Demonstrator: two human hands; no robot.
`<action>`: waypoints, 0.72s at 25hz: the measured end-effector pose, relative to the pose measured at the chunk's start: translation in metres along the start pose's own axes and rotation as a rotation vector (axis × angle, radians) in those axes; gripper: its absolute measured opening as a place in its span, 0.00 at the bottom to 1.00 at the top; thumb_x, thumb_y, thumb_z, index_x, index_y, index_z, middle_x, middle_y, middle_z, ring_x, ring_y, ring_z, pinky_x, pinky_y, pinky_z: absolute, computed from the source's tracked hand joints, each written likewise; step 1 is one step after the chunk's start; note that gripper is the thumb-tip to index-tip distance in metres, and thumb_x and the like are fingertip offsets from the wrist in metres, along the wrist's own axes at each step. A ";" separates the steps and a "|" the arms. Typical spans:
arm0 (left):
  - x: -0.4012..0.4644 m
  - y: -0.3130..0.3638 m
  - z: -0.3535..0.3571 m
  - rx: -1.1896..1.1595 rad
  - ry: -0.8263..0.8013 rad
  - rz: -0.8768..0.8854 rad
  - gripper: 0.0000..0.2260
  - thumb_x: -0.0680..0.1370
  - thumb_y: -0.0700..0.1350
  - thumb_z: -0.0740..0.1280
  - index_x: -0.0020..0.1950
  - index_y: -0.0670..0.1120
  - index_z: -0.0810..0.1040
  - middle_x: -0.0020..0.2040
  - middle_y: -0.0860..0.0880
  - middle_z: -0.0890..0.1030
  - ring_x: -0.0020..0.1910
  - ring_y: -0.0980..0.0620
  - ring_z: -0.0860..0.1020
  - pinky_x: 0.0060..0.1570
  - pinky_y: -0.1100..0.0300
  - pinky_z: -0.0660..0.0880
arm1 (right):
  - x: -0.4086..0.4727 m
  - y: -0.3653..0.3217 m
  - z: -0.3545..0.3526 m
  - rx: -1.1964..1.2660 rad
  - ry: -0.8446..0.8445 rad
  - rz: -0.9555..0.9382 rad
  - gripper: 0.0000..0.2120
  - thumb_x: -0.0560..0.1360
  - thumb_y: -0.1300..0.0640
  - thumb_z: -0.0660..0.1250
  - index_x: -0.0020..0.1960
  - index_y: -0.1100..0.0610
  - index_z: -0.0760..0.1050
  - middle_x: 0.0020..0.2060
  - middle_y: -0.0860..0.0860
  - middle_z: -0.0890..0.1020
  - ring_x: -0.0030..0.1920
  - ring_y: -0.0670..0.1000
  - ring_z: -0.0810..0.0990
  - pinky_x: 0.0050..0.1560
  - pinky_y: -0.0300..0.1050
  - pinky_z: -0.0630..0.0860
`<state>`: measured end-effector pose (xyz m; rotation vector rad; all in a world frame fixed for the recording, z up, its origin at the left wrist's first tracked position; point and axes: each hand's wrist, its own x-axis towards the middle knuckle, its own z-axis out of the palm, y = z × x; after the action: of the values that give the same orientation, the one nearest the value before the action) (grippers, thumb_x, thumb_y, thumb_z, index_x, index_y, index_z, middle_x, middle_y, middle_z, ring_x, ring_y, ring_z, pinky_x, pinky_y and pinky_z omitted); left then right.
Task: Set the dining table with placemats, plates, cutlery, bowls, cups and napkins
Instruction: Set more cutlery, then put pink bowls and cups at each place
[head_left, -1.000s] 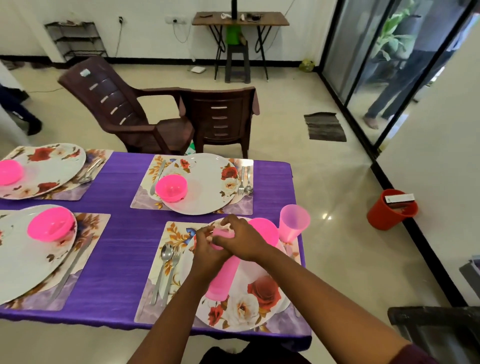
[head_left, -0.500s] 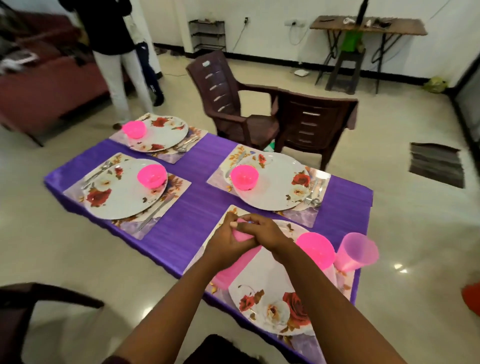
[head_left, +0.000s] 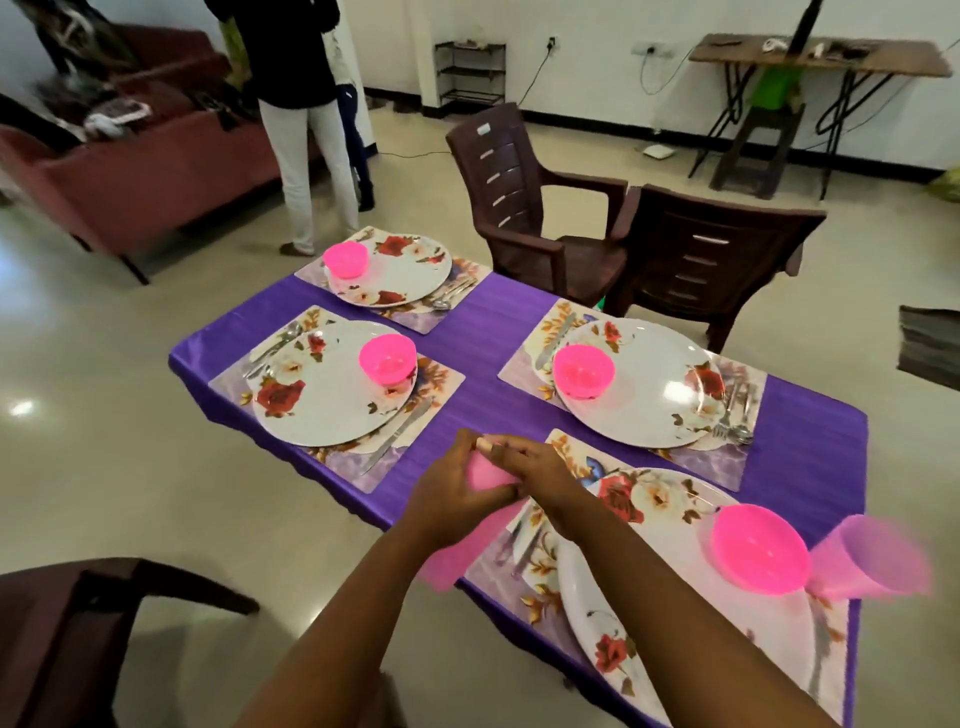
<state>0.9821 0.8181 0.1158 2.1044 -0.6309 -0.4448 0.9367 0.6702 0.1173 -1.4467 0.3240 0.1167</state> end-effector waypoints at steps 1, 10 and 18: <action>0.004 -0.009 -0.013 -0.006 -0.017 0.008 0.29 0.68 0.65 0.71 0.64 0.57 0.66 0.55 0.57 0.76 0.52 0.59 0.76 0.50 0.58 0.77 | 0.010 -0.003 0.009 0.035 0.011 0.000 0.13 0.71 0.48 0.71 0.53 0.52 0.83 0.51 0.50 0.85 0.53 0.50 0.82 0.57 0.48 0.78; 0.049 -0.105 -0.145 0.034 -0.075 0.063 0.37 0.72 0.59 0.72 0.77 0.56 0.59 0.73 0.53 0.68 0.67 0.55 0.69 0.61 0.59 0.69 | 0.128 -0.038 0.110 -0.222 -0.063 0.164 0.27 0.62 0.45 0.78 0.59 0.43 0.77 0.58 0.54 0.80 0.57 0.56 0.80 0.56 0.56 0.79; 0.099 -0.116 -0.171 -0.121 -0.197 0.093 0.35 0.73 0.55 0.73 0.75 0.58 0.59 0.70 0.58 0.69 0.66 0.59 0.69 0.61 0.63 0.66 | 0.162 -0.069 0.111 -0.291 0.297 0.061 0.24 0.69 0.48 0.77 0.61 0.49 0.73 0.53 0.53 0.77 0.50 0.52 0.79 0.46 0.44 0.77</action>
<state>1.1830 0.9283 0.1072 1.9228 -0.7923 -0.6269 1.1260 0.7522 0.1464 -1.7465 0.6140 -0.0043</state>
